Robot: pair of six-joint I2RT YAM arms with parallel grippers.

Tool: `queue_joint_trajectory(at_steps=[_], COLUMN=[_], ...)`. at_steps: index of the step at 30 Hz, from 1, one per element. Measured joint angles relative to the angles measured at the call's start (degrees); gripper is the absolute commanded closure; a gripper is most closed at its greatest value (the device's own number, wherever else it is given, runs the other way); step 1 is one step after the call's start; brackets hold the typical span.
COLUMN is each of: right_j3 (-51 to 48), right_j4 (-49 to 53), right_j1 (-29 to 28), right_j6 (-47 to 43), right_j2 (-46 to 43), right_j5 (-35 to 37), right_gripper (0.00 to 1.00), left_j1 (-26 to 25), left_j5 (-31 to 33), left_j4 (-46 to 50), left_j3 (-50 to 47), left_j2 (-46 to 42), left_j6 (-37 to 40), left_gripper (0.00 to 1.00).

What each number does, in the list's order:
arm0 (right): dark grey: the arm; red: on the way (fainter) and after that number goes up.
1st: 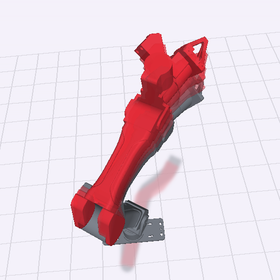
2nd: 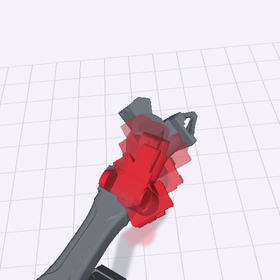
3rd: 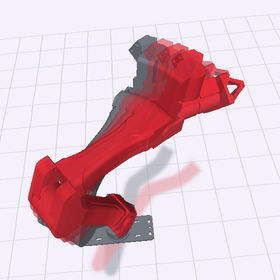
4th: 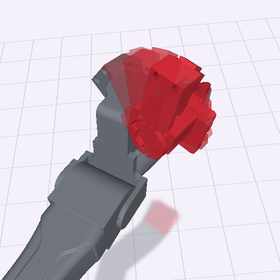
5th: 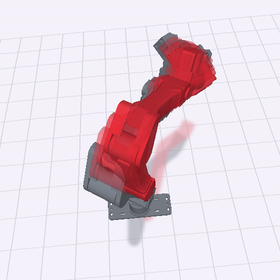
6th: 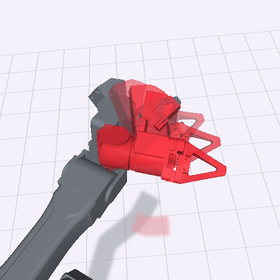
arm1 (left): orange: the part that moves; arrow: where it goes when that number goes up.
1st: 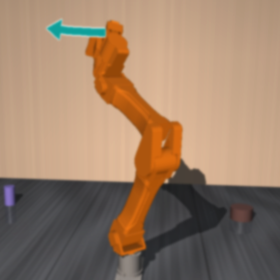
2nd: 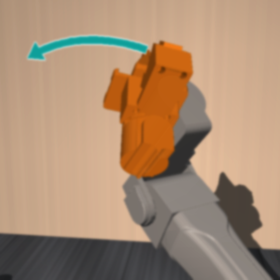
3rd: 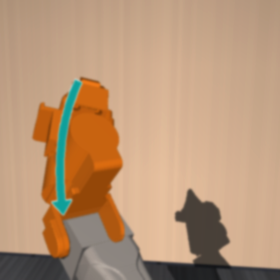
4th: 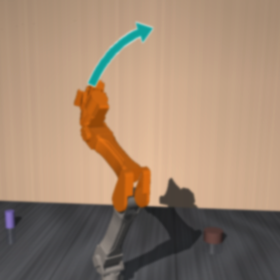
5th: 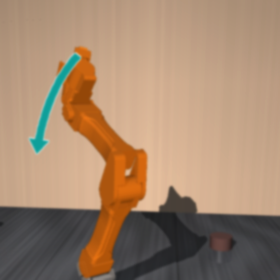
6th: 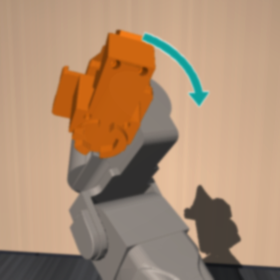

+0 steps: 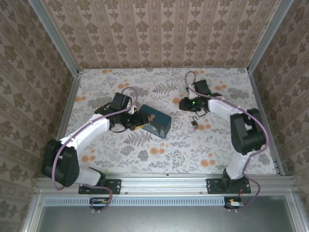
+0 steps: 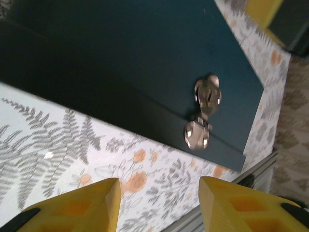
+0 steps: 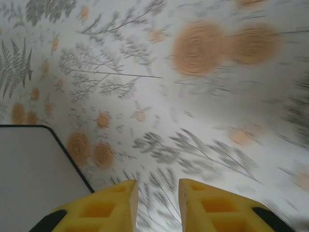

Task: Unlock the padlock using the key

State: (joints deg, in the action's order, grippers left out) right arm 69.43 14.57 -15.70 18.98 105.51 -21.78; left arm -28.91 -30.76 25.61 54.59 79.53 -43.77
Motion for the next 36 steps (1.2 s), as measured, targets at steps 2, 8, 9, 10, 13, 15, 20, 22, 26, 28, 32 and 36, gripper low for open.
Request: queue_joint_trajectory(at_steps=[2, 8, 9, 10, 13, 15, 20, 22, 26, 28, 32, 36], right_j3=[1.77, 2.64, 2.64, 2.56, 2.4, 2.4, 5.01, 7.45, 11.91, 13.38, 14.25, 13.11], right_j4=[-0.83, -2.21, -2.95, -3.76, -5.42, -5.84, -7.15, -7.52, -6.49, -4.9, -1.31, 1.77], right_j1=[-2.25, -8.61, -9.51, -10.49, -12.92, -14.21, -18.64, -20.63, -23.47, -24.33, -24.94, -23.63], right_j6=[0.57, 3.43, 4.07, 4.94, 7.32, 8.87, 12.85, 14.23, 15.26, 15.04, 12.98, 9.97], right_j2=[3.65, 5.99, 5.99, 5.99, 5.99, 6.1, 8.28, 10.08, 12.92, 13.94, 14.82, 14.43], right_j5=[-1.22, -4.48, -4.83, -5.09, -4.9, -4.11, -1.77, -0.59, 3.32, 5.66, 10.08, 15.63], right_gripper=[0.74, 0.76, 0.76, 0.76, 0.76, 0.74, 0.74, 0.74, 0.72, 0.72, 0.7, 0.68], left_j1=[0.0, -0.35, -0.26, -0.15, 0.57, 1.53, 3.76, 4.9, 6.51, 6.32, 4.74, 2.12], left_j5=[0.0, 1.53, 1.79, 2.12, 3.23, 4.31, 9.77, 12.59, 14.78, 14.29, 14.05, 14.56], left_j4=[-3.56, -9.79, -10.32, -10.88, -10.99, -10.78, -6.45, -2.75, 2.4, 2.91, 4.0, 4.98], left_j3=[-1.57, -2.64, -2.67, -2.67, -2.67, -2.67, -2.23, -1.51, 0.81, 2.14, 4.04, 7.78], left_j2=[0.2, 0.79, 0.79, 0.79, 0.76, 0.74, -1.27, -2.67, -4.2, -4.15, -2.36, 1.44], left_j6=[-2.32, -6.88, -7.3, -7.67, -8.09, -8.09, -7.87, -7.26, -5.66, -5.22, -5.05, -4.63], left_gripper=[0.52, 0.52, 0.52, 0.52, 0.52, 0.52, 0.52, 0.52, 0.52, 0.52, 0.52, 0.52])
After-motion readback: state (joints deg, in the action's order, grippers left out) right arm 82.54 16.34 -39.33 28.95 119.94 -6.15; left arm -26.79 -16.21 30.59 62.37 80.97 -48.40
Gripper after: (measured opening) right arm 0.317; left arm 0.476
